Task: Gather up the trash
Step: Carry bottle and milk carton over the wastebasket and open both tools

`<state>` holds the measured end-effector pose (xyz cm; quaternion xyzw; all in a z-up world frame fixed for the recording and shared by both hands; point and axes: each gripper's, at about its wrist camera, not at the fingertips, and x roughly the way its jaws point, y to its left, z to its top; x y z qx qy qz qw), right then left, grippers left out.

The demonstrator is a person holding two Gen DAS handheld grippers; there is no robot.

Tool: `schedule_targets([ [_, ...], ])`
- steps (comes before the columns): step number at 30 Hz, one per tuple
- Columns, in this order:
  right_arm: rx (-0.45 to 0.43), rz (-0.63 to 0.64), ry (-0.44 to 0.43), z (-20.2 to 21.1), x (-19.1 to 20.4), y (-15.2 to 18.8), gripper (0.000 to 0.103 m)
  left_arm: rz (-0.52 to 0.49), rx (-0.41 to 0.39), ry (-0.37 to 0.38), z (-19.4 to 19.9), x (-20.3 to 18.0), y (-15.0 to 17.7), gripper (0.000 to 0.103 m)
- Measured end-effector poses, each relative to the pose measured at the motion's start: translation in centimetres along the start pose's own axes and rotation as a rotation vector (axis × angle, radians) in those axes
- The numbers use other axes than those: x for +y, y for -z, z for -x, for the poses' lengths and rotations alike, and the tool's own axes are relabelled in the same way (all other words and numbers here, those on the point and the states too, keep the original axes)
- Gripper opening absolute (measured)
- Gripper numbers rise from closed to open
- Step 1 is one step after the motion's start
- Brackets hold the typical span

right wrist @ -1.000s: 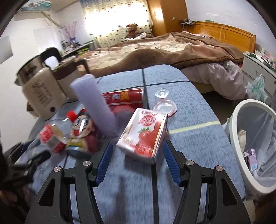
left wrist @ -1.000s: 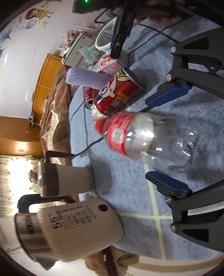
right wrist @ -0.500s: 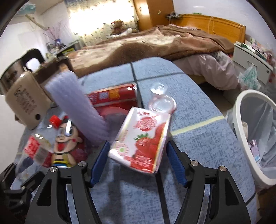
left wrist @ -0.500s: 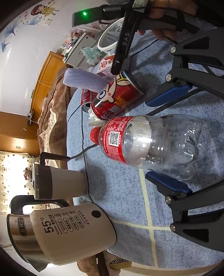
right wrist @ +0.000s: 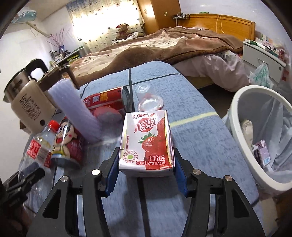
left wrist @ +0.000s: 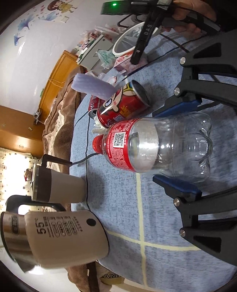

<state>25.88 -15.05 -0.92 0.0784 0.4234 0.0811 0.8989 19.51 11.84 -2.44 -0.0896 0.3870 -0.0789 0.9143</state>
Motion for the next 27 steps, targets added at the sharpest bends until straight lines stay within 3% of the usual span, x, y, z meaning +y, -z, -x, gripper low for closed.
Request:
schedule_targets([
  [7,-0.027,0.070,-0.058,3.8,-0.3,2.6,0.054,0.049,-0.035,0.009,2.6,-1.3,1.9,0.064],
  [18,-0.064,0.093,-0.078,9.6,-2.4,6.0,0.054,-0.027,-0.061,0.079,6.1,-7.4,3.8,0.064],
  [27,-0.089,0.037,-0.046,12.3,-5.9,6.9,0.055,-0.098,-0.047,0.162,5.6,-11.9,3.8,0.064],
])
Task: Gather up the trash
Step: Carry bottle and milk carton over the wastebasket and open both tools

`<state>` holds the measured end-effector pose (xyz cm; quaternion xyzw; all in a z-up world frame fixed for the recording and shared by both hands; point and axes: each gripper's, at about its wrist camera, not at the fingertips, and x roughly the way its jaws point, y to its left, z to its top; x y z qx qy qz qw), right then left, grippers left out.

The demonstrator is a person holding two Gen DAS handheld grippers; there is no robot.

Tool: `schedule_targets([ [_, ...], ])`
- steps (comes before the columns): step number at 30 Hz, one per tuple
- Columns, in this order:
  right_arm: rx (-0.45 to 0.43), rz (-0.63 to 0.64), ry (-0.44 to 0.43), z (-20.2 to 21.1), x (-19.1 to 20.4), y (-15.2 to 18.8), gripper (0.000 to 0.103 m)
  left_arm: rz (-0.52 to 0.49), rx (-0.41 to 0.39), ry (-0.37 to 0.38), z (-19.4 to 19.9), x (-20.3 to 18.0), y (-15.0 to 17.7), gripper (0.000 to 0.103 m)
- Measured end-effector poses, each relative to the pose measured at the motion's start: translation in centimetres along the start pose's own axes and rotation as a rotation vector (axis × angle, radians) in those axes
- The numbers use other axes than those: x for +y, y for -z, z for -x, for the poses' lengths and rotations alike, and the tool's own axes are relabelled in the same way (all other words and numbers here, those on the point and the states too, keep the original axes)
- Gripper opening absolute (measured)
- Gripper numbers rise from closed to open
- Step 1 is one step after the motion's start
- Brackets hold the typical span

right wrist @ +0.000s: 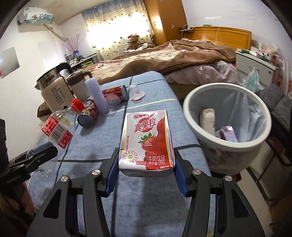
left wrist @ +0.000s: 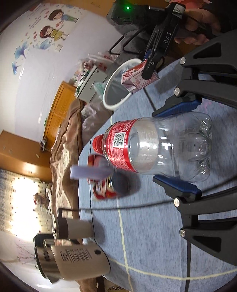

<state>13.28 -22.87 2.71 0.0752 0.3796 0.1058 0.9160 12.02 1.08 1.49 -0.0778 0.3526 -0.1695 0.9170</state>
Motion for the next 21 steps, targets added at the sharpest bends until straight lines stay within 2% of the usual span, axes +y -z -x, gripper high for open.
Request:
schedule_targets([
  [10,-0.035,-0.054,0.051,1.5,-4.1,-0.3,0.055,-0.090,0.011,0.075,-2.1,-4.9,-0.9,0.064],
  [21,-0.042,-0.118,0.143,1.5,-9.8,-1.4,0.055,-0.196,0.048,0.142,-7.0,-10.2,-3.3,0.064],
])
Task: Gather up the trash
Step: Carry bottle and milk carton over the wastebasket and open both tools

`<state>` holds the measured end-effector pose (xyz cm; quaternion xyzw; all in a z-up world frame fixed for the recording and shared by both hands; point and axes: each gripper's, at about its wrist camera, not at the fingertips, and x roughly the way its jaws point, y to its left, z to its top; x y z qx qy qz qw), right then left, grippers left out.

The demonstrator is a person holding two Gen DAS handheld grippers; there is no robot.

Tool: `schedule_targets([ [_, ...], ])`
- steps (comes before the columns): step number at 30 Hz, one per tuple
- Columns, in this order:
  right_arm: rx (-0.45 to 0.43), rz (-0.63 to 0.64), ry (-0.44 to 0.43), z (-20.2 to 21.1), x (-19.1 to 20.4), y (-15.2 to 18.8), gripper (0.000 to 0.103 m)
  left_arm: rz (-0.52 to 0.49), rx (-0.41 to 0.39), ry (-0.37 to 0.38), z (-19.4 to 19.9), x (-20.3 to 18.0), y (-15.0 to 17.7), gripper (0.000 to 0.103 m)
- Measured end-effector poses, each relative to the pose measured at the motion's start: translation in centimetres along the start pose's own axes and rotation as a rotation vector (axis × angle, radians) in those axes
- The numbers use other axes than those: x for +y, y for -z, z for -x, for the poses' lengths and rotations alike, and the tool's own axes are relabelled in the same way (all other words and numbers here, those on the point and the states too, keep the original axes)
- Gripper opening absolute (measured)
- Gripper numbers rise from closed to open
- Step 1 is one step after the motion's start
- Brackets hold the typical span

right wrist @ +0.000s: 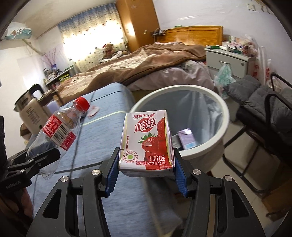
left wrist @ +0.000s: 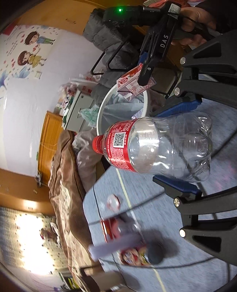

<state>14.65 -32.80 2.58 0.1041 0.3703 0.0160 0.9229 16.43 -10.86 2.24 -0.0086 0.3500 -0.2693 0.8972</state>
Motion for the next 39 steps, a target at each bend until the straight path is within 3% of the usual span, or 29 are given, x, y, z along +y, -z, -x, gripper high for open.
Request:
schedule_targets([
  [10,0.043,-0.022,0.056,-2.7,-3.6,-1.7,0.055,-0.049,0.062,0.064,-5.8,-2.1,-3.3,0.064],
  [22,0.086,-0.004,0.077,-5.6,-5.0,-2.8,0.055,-0.068,0.133,0.104,-11.0,-3.3,-5.2,0.064],
  [25,0.073,0.003,0.075,-5.6,-5.0,-2.9,0.055,-0.070,0.125,0.126,-11.1,-3.2,-5.4,0.066],
  [27,0.060,0.003,0.075,-5.3,-4.9,-2.8,0.055,-0.071,0.104,0.128,-10.8,-3.3,-5.4,0.075],
  [39,-0.015,0.006,0.063,-2.2,-3.4,-2.5,0.058,-0.008,0.037,0.090,-7.1,-1.5,-4.9,0.076],
])
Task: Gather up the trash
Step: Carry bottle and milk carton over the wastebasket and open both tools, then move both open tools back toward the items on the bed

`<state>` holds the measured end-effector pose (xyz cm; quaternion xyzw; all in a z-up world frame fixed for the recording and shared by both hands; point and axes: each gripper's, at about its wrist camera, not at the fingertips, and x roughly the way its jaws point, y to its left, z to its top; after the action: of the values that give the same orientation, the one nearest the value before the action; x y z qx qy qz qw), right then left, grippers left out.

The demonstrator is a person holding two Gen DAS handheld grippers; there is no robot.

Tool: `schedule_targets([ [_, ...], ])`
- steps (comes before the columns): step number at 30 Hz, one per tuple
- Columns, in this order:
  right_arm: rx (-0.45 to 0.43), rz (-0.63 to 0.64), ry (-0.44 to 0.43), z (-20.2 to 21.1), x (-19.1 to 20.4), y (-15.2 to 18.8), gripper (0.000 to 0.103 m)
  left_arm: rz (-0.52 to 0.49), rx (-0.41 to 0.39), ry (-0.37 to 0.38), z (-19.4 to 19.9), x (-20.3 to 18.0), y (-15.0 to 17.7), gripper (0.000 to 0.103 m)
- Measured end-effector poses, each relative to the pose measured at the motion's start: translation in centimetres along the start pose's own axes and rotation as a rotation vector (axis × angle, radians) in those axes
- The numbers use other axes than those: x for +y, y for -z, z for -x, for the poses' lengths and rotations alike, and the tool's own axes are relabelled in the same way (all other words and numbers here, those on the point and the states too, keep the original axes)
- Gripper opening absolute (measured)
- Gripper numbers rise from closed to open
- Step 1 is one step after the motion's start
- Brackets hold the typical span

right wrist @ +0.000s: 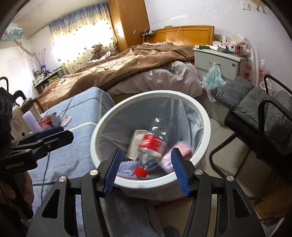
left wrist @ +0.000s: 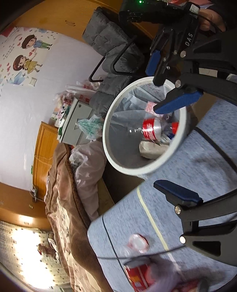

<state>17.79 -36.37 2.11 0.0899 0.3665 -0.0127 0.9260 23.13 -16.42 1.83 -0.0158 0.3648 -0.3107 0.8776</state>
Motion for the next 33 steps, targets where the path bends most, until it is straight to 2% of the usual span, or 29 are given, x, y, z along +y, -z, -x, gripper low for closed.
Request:
schedule_targets([
  [11,-0.037,0.008,-0.135,4.3,3.8,2.3,0.058,0.049,-0.048,-0.067,5.4,1.2,3.4,0.076],
  [16,-0.028,0.042,-0.164,4.8,6.1,3.4,0.058,0.080,-0.056,-0.099,7.4,2.0,5.1,0.076],
  [20,0.004,0.058,-0.185,4.4,7.5,4.2,0.058,0.094,-0.050,-0.118,8.3,2.8,6.4,0.068],
  [24,0.013,0.072,-0.215,4.3,8.6,4.8,0.057,0.120,-0.046,-0.159,9.1,3.8,7.7,0.056],
  [28,0.025,0.075,-0.272,4.1,9.4,5.1,0.057,0.147,-0.050,-0.195,10.2,5.0,9.1,0.054],
  [33,0.050,0.101,-0.296,3.6,10.8,5.3,0.057,0.181,-0.051,-0.227,11.2,6.4,10.0,0.054],
])
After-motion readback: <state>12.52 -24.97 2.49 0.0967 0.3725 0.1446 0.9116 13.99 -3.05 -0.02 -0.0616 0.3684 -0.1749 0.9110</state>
